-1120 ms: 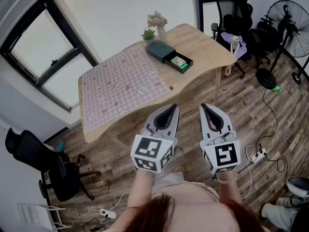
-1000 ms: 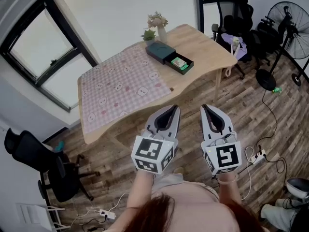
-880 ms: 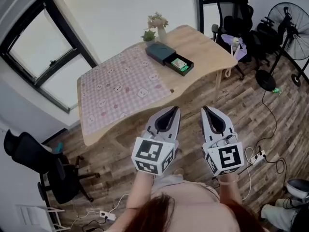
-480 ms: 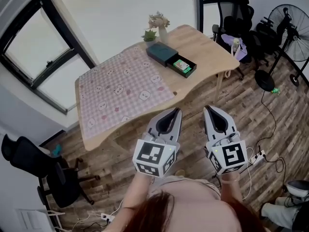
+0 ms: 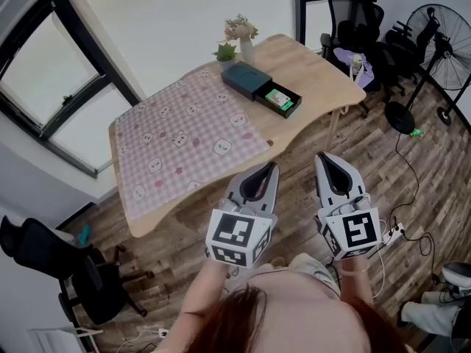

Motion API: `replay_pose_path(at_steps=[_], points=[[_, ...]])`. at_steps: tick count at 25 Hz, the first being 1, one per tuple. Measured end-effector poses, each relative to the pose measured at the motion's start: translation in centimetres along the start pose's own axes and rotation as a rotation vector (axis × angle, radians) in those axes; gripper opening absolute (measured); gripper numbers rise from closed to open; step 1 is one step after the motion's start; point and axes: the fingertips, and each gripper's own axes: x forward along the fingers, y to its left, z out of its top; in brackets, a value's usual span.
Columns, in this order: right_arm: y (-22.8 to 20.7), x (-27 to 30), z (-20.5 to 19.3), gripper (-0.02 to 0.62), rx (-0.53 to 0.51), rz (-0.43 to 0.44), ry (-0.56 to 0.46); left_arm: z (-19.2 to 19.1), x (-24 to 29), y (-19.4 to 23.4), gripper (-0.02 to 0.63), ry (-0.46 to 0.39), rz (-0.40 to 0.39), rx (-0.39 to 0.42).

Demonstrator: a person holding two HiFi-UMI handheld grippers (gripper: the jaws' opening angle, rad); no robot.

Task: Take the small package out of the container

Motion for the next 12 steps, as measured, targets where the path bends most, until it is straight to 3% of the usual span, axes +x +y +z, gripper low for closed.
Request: replay_pose_path(at_steps=[12], points=[[-2.3,2.9,-1.5,-0.003,0.016,-0.019,0.013,-1.5,3.5,0.9,0.014,0.016,-0.015,-0.018]])
